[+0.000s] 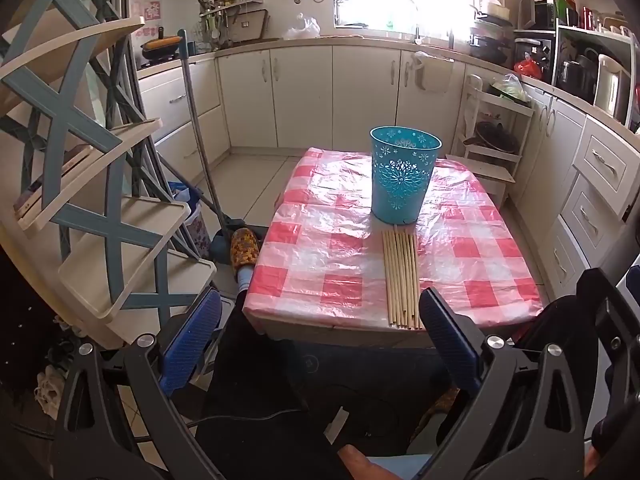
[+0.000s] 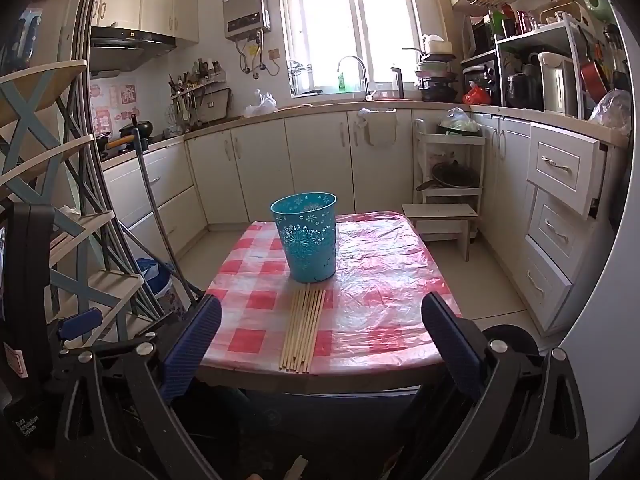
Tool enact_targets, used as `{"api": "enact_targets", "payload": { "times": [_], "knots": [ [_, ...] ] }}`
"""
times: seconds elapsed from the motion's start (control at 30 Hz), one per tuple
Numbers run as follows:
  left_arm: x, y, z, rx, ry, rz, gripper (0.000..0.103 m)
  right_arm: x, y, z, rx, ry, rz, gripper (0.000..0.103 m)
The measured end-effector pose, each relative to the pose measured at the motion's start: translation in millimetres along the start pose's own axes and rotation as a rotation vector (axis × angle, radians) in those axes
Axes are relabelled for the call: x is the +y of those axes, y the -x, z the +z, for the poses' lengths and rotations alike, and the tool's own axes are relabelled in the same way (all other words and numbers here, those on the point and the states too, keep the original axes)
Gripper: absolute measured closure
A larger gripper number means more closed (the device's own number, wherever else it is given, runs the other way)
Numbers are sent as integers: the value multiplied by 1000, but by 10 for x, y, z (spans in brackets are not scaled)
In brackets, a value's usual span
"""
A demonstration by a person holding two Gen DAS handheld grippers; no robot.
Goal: Organize utensils
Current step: 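Move both grippers toward the wooden chopsticks beside the teal bin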
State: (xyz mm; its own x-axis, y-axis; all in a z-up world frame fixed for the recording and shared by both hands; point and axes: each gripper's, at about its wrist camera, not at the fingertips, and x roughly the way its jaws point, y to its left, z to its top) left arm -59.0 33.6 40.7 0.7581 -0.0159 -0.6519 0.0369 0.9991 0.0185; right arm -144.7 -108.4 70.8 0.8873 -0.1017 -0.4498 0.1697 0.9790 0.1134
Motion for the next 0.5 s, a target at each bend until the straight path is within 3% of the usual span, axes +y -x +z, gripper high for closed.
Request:
{"api": "enact_targets", "payload": {
  "times": [0.5],
  "knots": [
    [-11,2,-7,0,0,1,8,-34,38,-40,6,2,1,7]
  ]
}}
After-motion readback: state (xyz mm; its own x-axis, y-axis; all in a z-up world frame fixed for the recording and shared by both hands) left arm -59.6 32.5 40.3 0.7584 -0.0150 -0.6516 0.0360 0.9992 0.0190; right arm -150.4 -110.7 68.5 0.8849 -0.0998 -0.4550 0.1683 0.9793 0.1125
